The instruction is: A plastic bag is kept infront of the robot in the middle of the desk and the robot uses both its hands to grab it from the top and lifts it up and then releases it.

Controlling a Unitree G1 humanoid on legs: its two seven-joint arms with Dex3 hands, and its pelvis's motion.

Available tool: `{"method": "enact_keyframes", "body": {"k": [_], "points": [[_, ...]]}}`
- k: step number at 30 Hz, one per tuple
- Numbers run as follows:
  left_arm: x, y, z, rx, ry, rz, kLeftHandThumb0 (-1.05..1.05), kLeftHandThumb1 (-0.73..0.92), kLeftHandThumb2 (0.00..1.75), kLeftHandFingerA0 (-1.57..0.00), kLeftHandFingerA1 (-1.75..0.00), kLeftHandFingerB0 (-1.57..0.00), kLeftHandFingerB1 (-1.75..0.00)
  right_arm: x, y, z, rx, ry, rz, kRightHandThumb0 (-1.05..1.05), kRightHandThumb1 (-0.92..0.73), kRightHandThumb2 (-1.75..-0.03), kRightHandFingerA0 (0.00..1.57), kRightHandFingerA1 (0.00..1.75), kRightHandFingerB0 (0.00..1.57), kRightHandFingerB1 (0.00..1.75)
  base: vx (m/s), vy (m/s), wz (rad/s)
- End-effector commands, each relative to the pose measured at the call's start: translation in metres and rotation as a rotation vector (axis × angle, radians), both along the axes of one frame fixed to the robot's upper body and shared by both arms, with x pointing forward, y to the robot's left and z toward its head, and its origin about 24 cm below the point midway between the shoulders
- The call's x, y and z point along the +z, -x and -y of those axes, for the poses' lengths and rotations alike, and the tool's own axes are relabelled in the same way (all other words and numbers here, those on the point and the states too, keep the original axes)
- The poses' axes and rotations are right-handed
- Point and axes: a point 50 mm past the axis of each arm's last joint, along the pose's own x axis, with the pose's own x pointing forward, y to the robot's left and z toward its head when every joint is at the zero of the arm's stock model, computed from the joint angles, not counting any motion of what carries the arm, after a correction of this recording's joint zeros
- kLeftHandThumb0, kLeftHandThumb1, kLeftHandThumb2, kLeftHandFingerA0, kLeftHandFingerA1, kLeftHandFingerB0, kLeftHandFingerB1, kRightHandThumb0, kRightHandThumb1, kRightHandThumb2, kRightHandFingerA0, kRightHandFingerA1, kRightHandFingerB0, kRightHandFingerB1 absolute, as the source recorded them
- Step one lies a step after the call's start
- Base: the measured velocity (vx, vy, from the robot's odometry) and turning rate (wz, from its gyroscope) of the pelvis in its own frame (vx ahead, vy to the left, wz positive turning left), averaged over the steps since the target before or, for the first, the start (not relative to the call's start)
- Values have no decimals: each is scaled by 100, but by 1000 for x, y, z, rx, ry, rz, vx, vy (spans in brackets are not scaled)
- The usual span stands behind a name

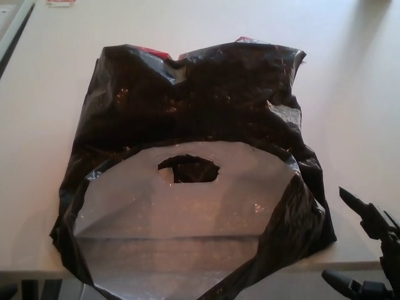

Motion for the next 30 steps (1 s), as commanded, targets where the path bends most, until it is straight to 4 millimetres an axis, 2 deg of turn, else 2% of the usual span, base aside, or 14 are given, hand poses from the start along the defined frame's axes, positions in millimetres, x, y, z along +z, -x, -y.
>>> {"method": "enact_keyframes", "body": {"k": [1, 7, 9, 10, 11, 13, 14, 15, 16, 17, 26, 27, 28, 30], "points": [[-6, -4, 1, 33, 1, -16, -90, 37, 60, -23, -92, 0, -33, -6, 3, 2, -18, -4, -36, -60, -40, -67, 18, 39, 9, 34, 0, 0, 0], [-10, -6, 2, 33, -13, -28, -91, 40, 56, -19, -96, 0, -34, -7, 4, 1, -19, 2, -40, -61, -40, -68, 19, 39, 9, 33, 0, 0, 0], [-16, -6, 6, 30, 3, -51, -90, 35, 61, -22, -92, 0, -38, -11, 5, -2, -13, -7, -44, -62, -40, -69, 18, 39, 9, 34, 0, 0, 0], [-18, -7, 9, 18, 3, -60, -87, 32, 86, -26, -85, 0, -28, -12, 4, -3, -16, -9, -48, -63, -40, -69, 19, 38, 9, 34, 0, 0, 0], [-19, -7, 10, 9, -4, -67, -87, 32, 86, -26, -85, 0, -28, -12, 4, -3, -20, -12, -55, -63, -40, -69, 19, 38, 9, 34, 0, 0, 0], [-20, -7, 11, 2, 17, -75, -86, 31, 85, -24, -85, -1, -29, -13, 5, -4, -20, -26, -66, -63, -40, -69, 18, 38, 9, 34, 0, 0, 0], [-21, -7, 13, 2, 19, -74, -92, 36, 59, -24, -95, 0, -44, -13, 5, -4, -18, -25, -66, -62, -40, -68, 18, 38, 9, 33, 0, 0, 0], [-22, -7, 13, -2, 15, -76, -91, 38, 54, -22, -97, 0, -40, -13, 5, -5, -17, -26, -66, -61, -39, -67, 18, 38, 9, 33, 0, 0, 0], [-23, -6, 14, -6, 10, -79, -91, 38, 54, -22, -97, 0, -40, -13, 5, -5, -17, -27, -66, -61, -39, -67, 18, 38, 9, 33, 0, 0, 0], [-25, -6, 16, -8, 22, -86, -93, 37, 56, -27, -96, 0, -50, -14, 6, -5, -14, -23, -68, -60, -39, -67, 18, 38, 9, 33, 0, 0, 0], [-35, -5, 26, -34, 35, -122, -92, 36, 54, -33, -95, 0, -54, -16, 4, -5, -18, -10, -78, -60, -39, -67, 18, 38, 9, 33, 0, 0, 0], [-36, -5, 28, -42, 22, -126, -93, 25, 71, -36, -89, 0, -50, -17, 3, -5, -17, -16, -79, -60, -40, -67, 18, 38, 9, 33, 0, 0, 0], [-37, -4, 30, -50, 27, -131, -91, 33, 56, -32, -93, 0, -59, -17, 3, -5, -19, -8, -85, -61, -39, -70, 17, 39, 6, 32, 0, 0, 0], [-39, -4, 33, -63, 30, -130, -91, 35, 55, -32, -93, 0, -60, -17, 3, -6, -21, -9, -90, -60, -39, -67, 19, 38, 9, 32, 0, 0, 0]]}}
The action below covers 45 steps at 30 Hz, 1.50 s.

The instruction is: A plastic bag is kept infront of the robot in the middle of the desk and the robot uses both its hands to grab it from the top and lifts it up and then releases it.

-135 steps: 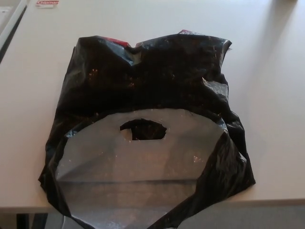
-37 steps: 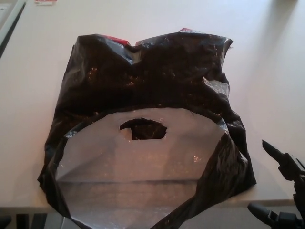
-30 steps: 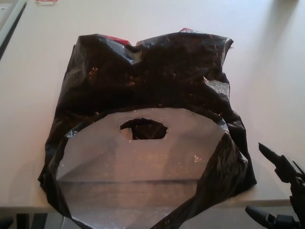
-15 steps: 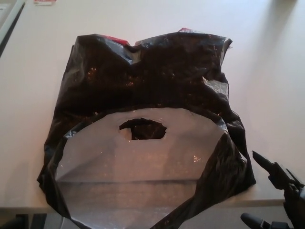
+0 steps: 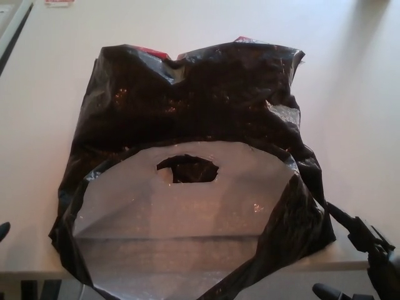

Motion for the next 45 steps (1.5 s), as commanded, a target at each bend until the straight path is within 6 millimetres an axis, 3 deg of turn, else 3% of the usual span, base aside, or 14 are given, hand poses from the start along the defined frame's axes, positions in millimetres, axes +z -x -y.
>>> {"method": "enact_keyframes", "body": {"k": [1, 14, 15, 17, 18, 20, 30, 33, 35, 36, 41, 43, 44, 45], "points": [[-4, 1, 7, -19, 0, -8, -92, 35, 54, -32, -92, 0, -63, -1, -1, 3, -29, 6, 4, -60, -39, -67, 19, 38, 9, 33, 0, 0, 0], [-8, -6, 14, -38, -20, -21, -94, 38, 56, -32, -95, 0, -63, -4, -4, -1, -11, -4, -7, -61, -39, -71, 17, 41, 6, 30, 0, 0, 0], [-7, -9, 14, -27, -53, -14, -88, 32, 86, -25, -85, 0, -48, -4, -4, -2, -4, -14, -17, -31, -27, -85, 0, 47, 0, 48, 0, 0, 0], [-6, -10, 14, -22, -69, -11, -88, 32, 86, -25, -85, 0, -48, -4, -4, -2, -1, -20, -22, -31, -27, -85, 0, 47, 0, 48, 0, 0, 0], [-6, -12, 14, 4, -67, -5, -94, 37, 57, -19, -94, 0, -60, -5, -4, -2, -3, -9, -15, -61, -40, -70, 17, 39, 8, 30, 0, 0, 0], [-5, -15, 12, 29, -96, 10, -84, 29, 86, -15, -78, 0, -40, -5, -6, -4, -2, -7, -15, -61, -40, -70, 17, 39, 8, 30, 0, 0, 0], [-5, -23, 13, 58, -112, 17, -89, 40, 58, -14, -95, 0, -45, -11, 0, -8, 9, -33, -55, -58, -39, -69, 18, 40, 7, 31, 0, 0, 0], [-6, -24, 14, 58, -121, 13, -89, 32, 88, -18, -83, 0, -38, -13, 1, -8, 17, -23, -71, -31, -29, -87, 0, 48, 0, 48, 0, 0, 0], [-7, -24, 14, 57, -122, 5, -90, 30, 87, -15, -83, 0, -42, -14, 1, -8, 18, -16, -78, -61, -40, -72, 17, 41, 6, 30, 0, 0, 0], [-9, -24, 14, 64, -101, -4, -90, 36, 59, -15, -99, 0, -54, -14, 1, -8, 20, -20, -76, -32, -28, -87, 1, 48, 0, 48, 0, 0, 0], [-13, -20, 16, 54, -99, -28, -94, 38, 59, -19, -101, 0, -58, -14, -1, -8, 18, -23, -66, -58, -39, -68, 18, 39, 7, 32, 0, 0, 0], [-16, -17, 18, 42, -85, -42, -93, 29, 85, -17, -87, 0, -50, -14, -2, -8, 16, -35, -70, -58, -40, -67, 17, 38, 7, 33, 0, 0, 0], [-17, -16, 18, 38, -78, -47, -94, 38, 56, -19, -103, 0, -65, -14, -2, -8, 14, -32, -69, -59, -40, -67, 18, 38, 9, 33, 0, 0, 0], [-18, -14, 20, 29, -85, -52, -88, 28, 84, -27, -91, 0, -54, -14, -2, -8, 12, -29, -69, -59, -40, -67, 18, 38, 9, 33, 0, 0, 0]]}}
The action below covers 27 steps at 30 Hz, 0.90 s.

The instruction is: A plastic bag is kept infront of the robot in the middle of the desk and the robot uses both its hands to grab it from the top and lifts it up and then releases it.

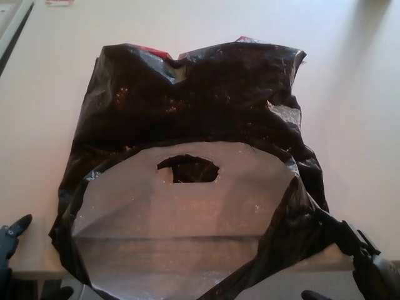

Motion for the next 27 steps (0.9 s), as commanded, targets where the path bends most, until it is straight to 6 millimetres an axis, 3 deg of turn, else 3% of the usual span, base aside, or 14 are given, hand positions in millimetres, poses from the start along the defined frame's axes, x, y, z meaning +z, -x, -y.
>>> {"method": "enact_keyframes", "body": {"k": [1, 4, 5, 12, 13, 14, 16, 17, 18, 19, 22, 23, 24, 27], "points": [[-8, 9, 2, -15, -22, -46, -91, 32, 87, -25, -90, 0, -48, -3, 0, 3, -23, 1, -9, -59, -40, -67, 19, 38, 9, 34, 0, 0, 0], [-10, 11, 5, -31, -31, -56, -89, 27, 84, -18, -86, 0, -52, -3, -1, 3, -26, -1, -10, -59, -40, -67, 18, 38, 9, 34, 0, 0, 0], [-11, 12, 6, -36, -33, -58, -94, 38, 56, -21, -103, 0, -66, -4, -1, 3, -24, -9, -17, -58, -40, -67, 17, 37, 9, 33, 0, 0, 0], [-15, 16, 18, -35, -67, -28, -95, 42, 55, -7, -101, 0, -67, -7, 2, 5, -29, -24, -46, -59, -41, -67, 18, 38, 9, 34, 0, 0, 0], [-16, 16, 18, -31, -61, -25, -95, 42, 55, -7, -101, 0, -67, -8, 3, 5, -30, -18, -52, -59, -41, -67, 18, 38, 9, 34, 0, 0, 0], [-16, 16, 19, -31, -71, -22, -87, 30, 88, -8, -80, 0, -54, -8, 3, 5, -31, -19, -55, -58, -41, -67, 18, 38, 9, 34, 0, 0, 0], [-16, 17, 20, -27, -60, -19, -90, 29, 86, -9, -82, 0, -57, -9, 4, 5, -39, -16, -56, -59, -41, -67, 19, 38, 9, 34, 0, 0, 0], [-17, 17, 21, -26, -67, -19, -90, 40, 56, -8, -99, 0, -67, -10, 4, 5, -43, -20, -57, -58, -40, -68, 16, 38, 8, 32, 0, 0, 0], [-18, 18, 21, -25, -71, -21, -91, 40, 56, -6, -100, 0, -66, -11, 4, 5, -43, -23, -60, -58, -40, -68, 16, 38, 8, 31, 0, 0, 0], [-19, 18, 22, -23, -69, -25, -87, 28, 86, -3, -79, 0, -57, -11, 5, 4, -43, -29, -63, -59, -40, -69, 17, 39, 8, 31, 0, 0, 0], [-20, 18, 23, -39, -72, -46, -93, 39, 67, 0, -92, 0, -61, -13, 5, 4, -50, -48, -73, -58, -39, -69, 16, 39, 7, 31, 0, 0, 0], [-22, 19, 24, -42, -79, -55, -94, 29, 83, 0, -64, 0, -54, -14, 6, 4, -49, -32, -78, -31, -30, -87, 1, 48, 0, 49, 0, 0, 0], [-23, 20, 25, -45, -88, -60, -94, 29, 83, 0, -59, 0, -53, -15, 6, 4, -49, -25, -81, -60, -40, -70, 16, 40, 7, 29, 0, 0, 0], [-23, 21, 27, -47, -96, -59, -92, 28, 83, 0, -57, 0, -57, -16, 7, 3, -53, -8, -80, -61, -40, -71, 17, 41, 7, 30, 0, 0, 0]]}}
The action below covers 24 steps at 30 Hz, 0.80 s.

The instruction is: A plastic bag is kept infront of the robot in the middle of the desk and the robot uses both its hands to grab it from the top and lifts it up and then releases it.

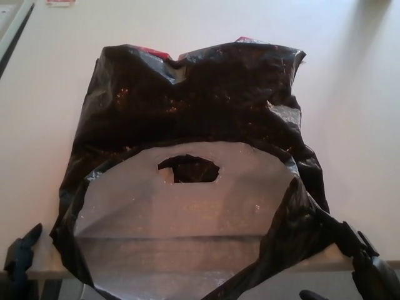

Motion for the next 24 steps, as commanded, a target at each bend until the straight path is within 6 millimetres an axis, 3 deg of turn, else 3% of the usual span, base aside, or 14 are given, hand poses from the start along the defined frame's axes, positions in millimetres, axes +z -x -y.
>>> {"method": "enact_keyframes", "body": {"k": [1, 9, 10, 14, 15, 16, 17, 18, 20, 21, 22, 23, 24], "points": [[-9, 8, 4, -15, -50, -62, -92, 28, 83, 0, -57, 0, -57, -11, 6, 4, -36, 27, -64, -61, -40, -71, 17, 41, 7, 30, 0, 0, 0], [-10, 8, 4, -5, -56, -58, -91, 28, 83, 0, -54, 0, -55, -15, 8, 2, -27, 25, -77, -61, -40, -71, 17, 41, 8, 28, 0, 0, 0], [-10, 7, 4, -14, -31, -69, -89, 39, 64, 0, -76, 0, -62, -16, 9, 2, -26, 32, -76, -62, -40, -72, 18, 42, 7, 28, 0, 0, 0], [-10, 6, 3, -21, 1, -88, -93, 37, 60, 0, -86, 0, -72, -18, 10, 2, -28, 36, -88, -61, -40, -73, 18, 42, 6, 28, 0, 0, 0], [-11, 6, 4, -31, -13, -95, -93, 41, 55, 0, -87, 0, -74, -19, 11, 2, -29, 57, -92, -57, -48, -57, 23, 32, 11, 22, 0, 0, 0], [-11, 6, 4, -33, -9, -97, -93, 28, 77, -3, -81, 0, -71, -20, 11, 1, -28, 56, -94, -56, -48, -56, 23, 32, 11, 22, 0, 0, 0], [-11, 6, 5, -34, 0, -98, -93, 28, 77, -3, -81, 0, -71, -20, 12, 1, -27, 50, -95, -56, -48, -56, 23, 32, 11, 22, 0, 0, 0], [-11, 7, 5, -39, -1, -99, -91, 40, 54, 0, -87, 0, -75, -21, 12, 1, -22, 48, -108, -61, -40, -72, 17, 42, 6, 25, 0, 0, 0], [-11, 7, 7, -44, 17, -103, -90, 39, 54, 0, -87, 0, -75, -23, 13, 0, -21, 46, -122, -61, -40, -72, 18, 42, 7, 25, 0, 0, 0], [-11, 7, 7, -45, 13, -104, -93, 26, 79, 0, -82, -2, -72, -24, 14, 0, -21, 42, -126, -61, -40, -72, 18, 42, 8, 25, 0, 0, 0], [-11, 6, 7, -45, 18, -101, -96, 28, 79, 0, -83, -4, -72, -24, 14, 0, -22, 42, -125, -61, -40, -71, 19, 42, 8, 26, 0, 0, 0], [-10, 5, 8, -46, 30, -97, -41, -7, 76, -11, -64, -10, -62, -25, 13, -1, -25, 42, -124, -60, -39, -72, 19, 43, 6, 27, 0, 0, 0], [-10, 4, 9, -46, 34, -96, -41, -7, 76, -11, -64, -10, -62, -25, 13, -1, -26, 42, -124, -60, -39, -72, 19, 43, 6, 27, 0, 0, 0]]}}
